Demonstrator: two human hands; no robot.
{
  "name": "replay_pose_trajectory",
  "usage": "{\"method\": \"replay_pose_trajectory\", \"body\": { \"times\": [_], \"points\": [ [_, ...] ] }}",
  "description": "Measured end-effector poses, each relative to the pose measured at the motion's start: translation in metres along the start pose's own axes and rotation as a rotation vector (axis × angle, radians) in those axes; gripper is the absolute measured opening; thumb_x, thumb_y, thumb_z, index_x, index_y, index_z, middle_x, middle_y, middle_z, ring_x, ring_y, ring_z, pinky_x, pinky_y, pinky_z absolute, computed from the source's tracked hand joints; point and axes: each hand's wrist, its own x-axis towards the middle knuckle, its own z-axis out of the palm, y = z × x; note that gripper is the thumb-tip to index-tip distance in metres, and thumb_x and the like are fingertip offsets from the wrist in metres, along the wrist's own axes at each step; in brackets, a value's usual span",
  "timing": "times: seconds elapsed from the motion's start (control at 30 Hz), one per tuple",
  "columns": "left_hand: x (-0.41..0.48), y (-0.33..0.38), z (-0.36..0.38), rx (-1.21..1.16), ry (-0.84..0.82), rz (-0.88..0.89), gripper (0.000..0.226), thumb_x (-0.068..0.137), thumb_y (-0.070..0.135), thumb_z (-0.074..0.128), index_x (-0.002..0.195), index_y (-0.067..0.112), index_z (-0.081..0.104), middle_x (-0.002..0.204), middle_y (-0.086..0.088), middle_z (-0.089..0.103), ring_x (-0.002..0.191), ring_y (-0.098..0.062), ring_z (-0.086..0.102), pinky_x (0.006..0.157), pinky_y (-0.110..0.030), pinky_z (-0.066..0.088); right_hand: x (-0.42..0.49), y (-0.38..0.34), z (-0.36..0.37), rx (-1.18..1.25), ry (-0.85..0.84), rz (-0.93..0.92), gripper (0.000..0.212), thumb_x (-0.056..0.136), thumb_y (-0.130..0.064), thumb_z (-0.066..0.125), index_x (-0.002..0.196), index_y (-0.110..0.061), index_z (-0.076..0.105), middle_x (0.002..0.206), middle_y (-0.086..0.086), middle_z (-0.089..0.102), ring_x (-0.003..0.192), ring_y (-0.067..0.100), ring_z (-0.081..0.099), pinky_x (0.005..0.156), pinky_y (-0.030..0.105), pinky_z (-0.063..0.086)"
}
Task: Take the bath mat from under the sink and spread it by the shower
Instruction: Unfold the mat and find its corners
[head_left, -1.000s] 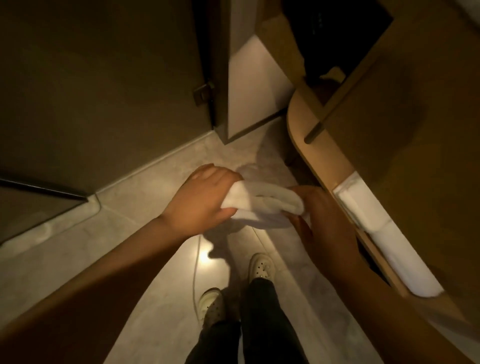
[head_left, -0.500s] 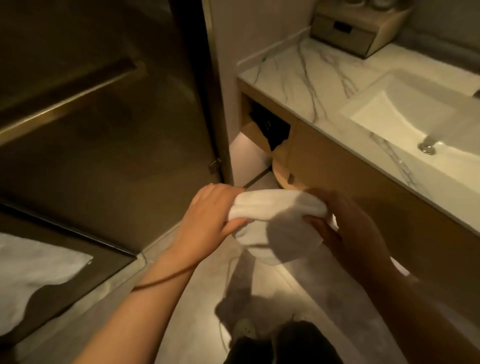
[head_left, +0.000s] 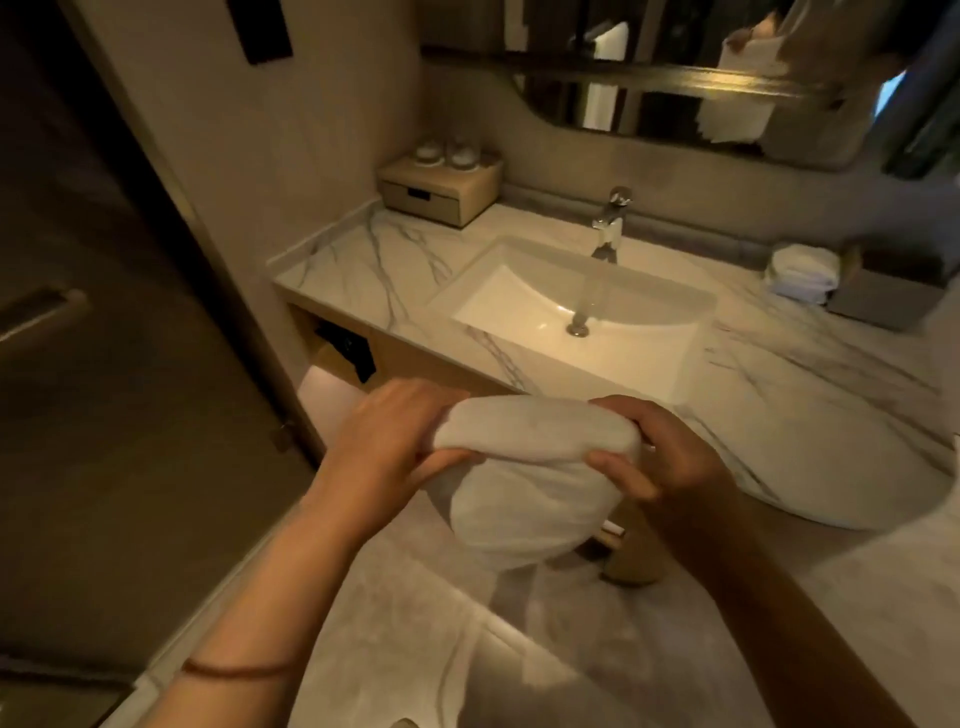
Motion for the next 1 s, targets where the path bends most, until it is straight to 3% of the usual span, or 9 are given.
{"method": "replay_pose_trajectory", "body": {
  "times": [0.1, 0.2, 0.4, 0.6, 0.8, 0.9, 1.0],
  "points": [
    [0.037, 0.061, 0.023, -0.019, -0.033, 0.082, 0.047, 0.081, 0.058, 0.051, 0.112, 0.023, 0.058, 0.104, 0.003, 0.064, 0.096, -0.009, 0.049, 0.078, -0.018, 0.034, -0.024, 0.017, -0.067, -0.024, 0.044, 0.041, 0.04, 0.086, -0.046, 0.056, 0.121, -0.027, 0.051, 0.113, -0.023, 0.054, 0.104, -0.01, 0.051, 0.087, 0.008, 0.04],
    [0.064, 0.113, 0.047, -0.028, -0.054, 0.146, 0.051, 0.08, 0.061, 0.051, 0.112, 0.022, 0.059, 0.101, 0.002, 0.064, 0.092, -0.009, 0.047, 0.072, -0.019, 0.035, -0.048, 0.032, -0.123, -0.039, 0.096, 0.108, 0.035, 0.087, -0.045, 0.059, 0.119, -0.035, 0.049, 0.113, -0.029, 0.052, 0.103, -0.013, 0.05, 0.084, 0.005, 0.039],
    [0.09, 0.175, 0.077, -0.077, -0.087, 0.245, 0.045, 0.082, 0.053, 0.054, 0.114, 0.021, 0.059, 0.099, 0.003, 0.062, 0.091, -0.01, 0.046, 0.072, -0.022, 0.033, -0.087, 0.052, -0.183, -0.143, 0.187, 0.159, 0.038, 0.085, -0.043, 0.055, 0.121, -0.033, 0.048, 0.113, -0.033, 0.047, 0.104, -0.019, 0.046, 0.084, 0.003, 0.037],
    [0.068, 0.196, 0.082, -0.068, -0.116, 0.214, 0.048, 0.083, 0.056, 0.051, 0.112, 0.02, 0.06, 0.098, 0.0, 0.063, 0.09, -0.012, 0.048, 0.07, -0.021, 0.03, -0.115, 0.057, -0.184, -0.1, 0.202, 0.188, 0.037, 0.084, -0.04, 0.058, 0.119, -0.031, 0.051, 0.11, -0.031, 0.049, 0.102, -0.021, 0.046, 0.083, 0.001, 0.036],
    [0.017, 0.197, 0.057, -0.03, -0.129, 0.193, 0.049, 0.084, 0.057, 0.048, 0.117, 0.022, 0.058, 0.106, 0.0, 0.063, 0.096, -0.016, 0.053, 0.077, -0.03, 0.043, -0.147, 0.023, -0.163, 0.01, 0.176, 0.184, 0.037, 0.086, -0.044, 0.056, 0.121, -0.033, 0.051, 0.114, -0.03, 0.054, 0.107, -0.011, 0.051, 0.086, 0.005, 0.038],
    [-0.021, 0.195, 0.043, -0.033, -0.085, 0.214, 0.044, 0.084, 0.054, 0.051, 0.117, 0.024, 0.056, 0.108, 0.002, 0.061, 0.099, -0.01, 0.049, 0.076, -0.019, 0.036, -0.172, -0.006, -0.146, 0.018, 0.178, 0.179, 0.034, 0.086, -0.047, 0.055, 0.119, -0.043, 0.049, 0.113, -0.033, 0.055, 0.108, -0.008, 0.052, 0.087, 0.007, 0.039],
    [-0.067, 0.188, 0.037, -0.048, -0.081, 0.198, 0.039, 0.085, 0.051, 0.05, 0.113, 0.024, 0.055, 0.1, 0.007, 0.057, 0.09, -0.002, 0.041, 0.07, -0.014, 0.03, -0.207, -0.032, -0.121, 0.01, 0.157, 0.234, 0.036, 0.086, -0.042, 0.058, 0.122, -0.036, 0.053, 0.116, -0.028, 0.057, 0.108, -0.006, 0.053, 0.088, 0.011, 0.042]
  ]
}}
